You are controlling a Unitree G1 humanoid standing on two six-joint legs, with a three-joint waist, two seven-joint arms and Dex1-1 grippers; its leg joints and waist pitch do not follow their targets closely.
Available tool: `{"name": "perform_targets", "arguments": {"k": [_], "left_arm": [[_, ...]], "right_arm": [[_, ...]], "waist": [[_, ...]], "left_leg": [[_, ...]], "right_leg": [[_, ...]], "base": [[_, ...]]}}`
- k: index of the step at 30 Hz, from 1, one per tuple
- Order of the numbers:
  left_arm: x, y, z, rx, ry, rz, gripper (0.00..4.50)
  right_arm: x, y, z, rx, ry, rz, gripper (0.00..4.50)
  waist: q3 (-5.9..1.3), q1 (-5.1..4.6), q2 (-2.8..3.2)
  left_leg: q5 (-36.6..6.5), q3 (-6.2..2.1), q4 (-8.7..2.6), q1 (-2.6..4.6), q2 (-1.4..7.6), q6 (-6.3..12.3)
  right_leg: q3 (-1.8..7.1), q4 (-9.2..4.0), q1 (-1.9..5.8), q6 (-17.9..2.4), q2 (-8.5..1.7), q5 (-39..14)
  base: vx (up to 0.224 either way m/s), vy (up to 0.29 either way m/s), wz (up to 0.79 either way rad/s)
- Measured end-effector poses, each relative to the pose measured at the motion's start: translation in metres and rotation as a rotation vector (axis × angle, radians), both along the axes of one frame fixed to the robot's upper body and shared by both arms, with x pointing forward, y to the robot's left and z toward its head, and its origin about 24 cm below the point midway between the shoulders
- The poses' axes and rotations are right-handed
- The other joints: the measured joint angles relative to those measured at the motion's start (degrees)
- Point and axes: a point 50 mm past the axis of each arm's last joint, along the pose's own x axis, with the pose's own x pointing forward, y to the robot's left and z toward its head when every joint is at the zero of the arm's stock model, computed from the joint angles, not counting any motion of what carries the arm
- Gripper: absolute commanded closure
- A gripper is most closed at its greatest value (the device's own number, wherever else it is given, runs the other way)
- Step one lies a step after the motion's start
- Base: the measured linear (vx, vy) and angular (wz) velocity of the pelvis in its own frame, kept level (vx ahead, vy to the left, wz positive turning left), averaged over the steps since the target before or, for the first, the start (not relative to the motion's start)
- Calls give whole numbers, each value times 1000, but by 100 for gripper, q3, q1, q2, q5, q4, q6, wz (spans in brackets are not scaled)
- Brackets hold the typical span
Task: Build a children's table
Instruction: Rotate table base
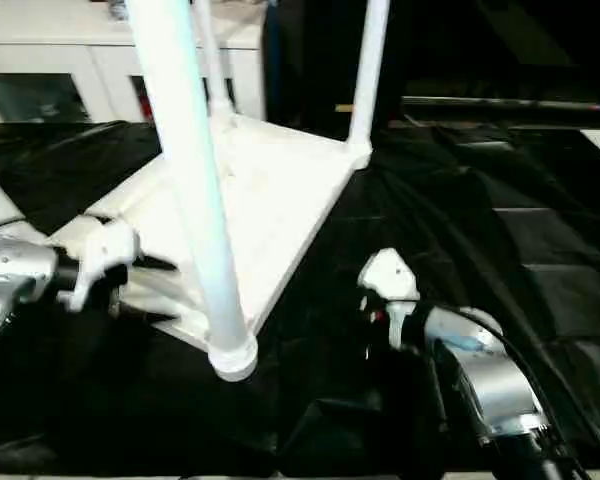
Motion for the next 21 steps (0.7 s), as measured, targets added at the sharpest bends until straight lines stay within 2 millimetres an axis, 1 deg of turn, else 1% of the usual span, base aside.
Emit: {"name": "perform_targets", "arguments": {"k": [3,6,7,9,10,12,14,15,17,19,20,21], "left_arm": [[-2,-7,-5,11,11,-41,84],[-2,-11,-9,17,29,-61,92],[-2,-11,-12,28,39,-65,122],[-3,-12,-17,54,64,-81,126],[-4,-12,-18,64,71,-88,132],[-4,-12,-19,70,78,-96,162],[-5,-13,-20,81,79,-101,181],[-5,-13,-20,84,79,-101,181],[-5,-11,-22,91,79,-98,215],[-4,-10,-23,96,77,-95,219],[-4,-10,-23,99,73,-90,228],[-4,-9,-24,102,71,-86,255]], "right_arm": [[-5,4,-1,-10,18,46,0],[-12,5,-5,-29,36,75,0],[-13,5,-6,-33,42,81,0],[-14,5,-7,-43,45,81,0],[-14,4,-6,-49,42,81,0],[-14,4,-6,-57,42,80,0],[-14,4,-7,-63,43,83,0],[-14,5,-8,-66,45,87,0],[-15,7,-9,-76,49,96,0],[-16,7,-10,-80,51,99,0],[-16,8,-10,-82,51,100,0],[-16,8,-11,-85,53,104,0]], "waist": [[-7,4,57],[-6,5,81],[-5,2,90],[-2,-7,105],[-1,-17,111],[-4,-42,116],[-6,-59,124],[-6,-62,126],[-7,-66,127],[-7,-65,127],[-7,-66,125],[-6,-64,124]], "left_leg": [[0,5,-2,2,2,0],[0,10,-9,5,3,-1],[0,10,-10,6,4,-1],[0,11,-10,5,4,-1],[0,11,-10,5,4,-1],[1,11,-11,6,5,-1],[0,11,-13,6,5,-1],[1,11,-13,6,5,-1],[1,11,-14,6,5,-1],[0,11,-13,6,5,-1],[0,12,-13,6,5,-1],[0,12,-13,6,5,-1]], "right_leg": [[2,0,1,0,0,0],[2,0,0,0,0,0],[2,0,0,0,1,0],[3,0,0,0,1,0],[3,0,0,0,1,0],[2,0,0,0,1,0],[2,-1,0,0,1,0],[2,-1,-1,0,1,0],[2,-1,-1,0,2,0],[2,-1,-1,0,2,0],[3,-1,-1,0,2,0],[2,-1,-1,0,2,0]], "base": [[0,0,0],[0,0,0],[0,0,0],[0,0,0],[0,0,0],[0,0,0],[0,0,0],[0,0,0],[0,0,0],[0,0,0],[0,0,0],[0,0,0]]}}
